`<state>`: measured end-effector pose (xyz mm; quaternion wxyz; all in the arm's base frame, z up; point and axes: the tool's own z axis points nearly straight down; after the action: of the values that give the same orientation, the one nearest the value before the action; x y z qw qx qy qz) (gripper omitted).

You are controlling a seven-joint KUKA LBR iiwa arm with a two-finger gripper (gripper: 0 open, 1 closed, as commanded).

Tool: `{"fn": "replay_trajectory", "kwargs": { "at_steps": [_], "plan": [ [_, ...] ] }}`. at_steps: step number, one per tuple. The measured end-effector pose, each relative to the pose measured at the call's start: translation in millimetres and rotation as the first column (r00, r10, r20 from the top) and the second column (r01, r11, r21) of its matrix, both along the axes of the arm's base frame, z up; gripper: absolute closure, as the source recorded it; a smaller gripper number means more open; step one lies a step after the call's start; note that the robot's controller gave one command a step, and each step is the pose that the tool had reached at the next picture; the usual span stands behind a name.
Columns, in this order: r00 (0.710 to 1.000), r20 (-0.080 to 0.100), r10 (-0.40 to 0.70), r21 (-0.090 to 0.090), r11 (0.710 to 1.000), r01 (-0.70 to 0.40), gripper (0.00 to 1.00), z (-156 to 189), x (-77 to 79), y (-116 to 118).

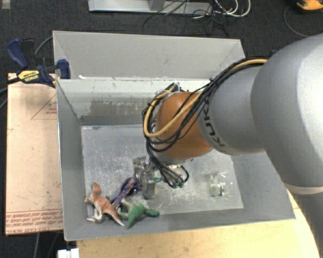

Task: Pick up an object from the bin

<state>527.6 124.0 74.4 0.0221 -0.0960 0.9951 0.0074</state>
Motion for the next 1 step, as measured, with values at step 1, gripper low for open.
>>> {"fn": "replay_trajectory", "kwargs": {
  "at_steps": [1],
  "plan": [
    [0.908, 0.008, 0.420, -0.019, 0.907, -0.420, 1.00, 0.2, -2.5, 43.2]
  ]
}}
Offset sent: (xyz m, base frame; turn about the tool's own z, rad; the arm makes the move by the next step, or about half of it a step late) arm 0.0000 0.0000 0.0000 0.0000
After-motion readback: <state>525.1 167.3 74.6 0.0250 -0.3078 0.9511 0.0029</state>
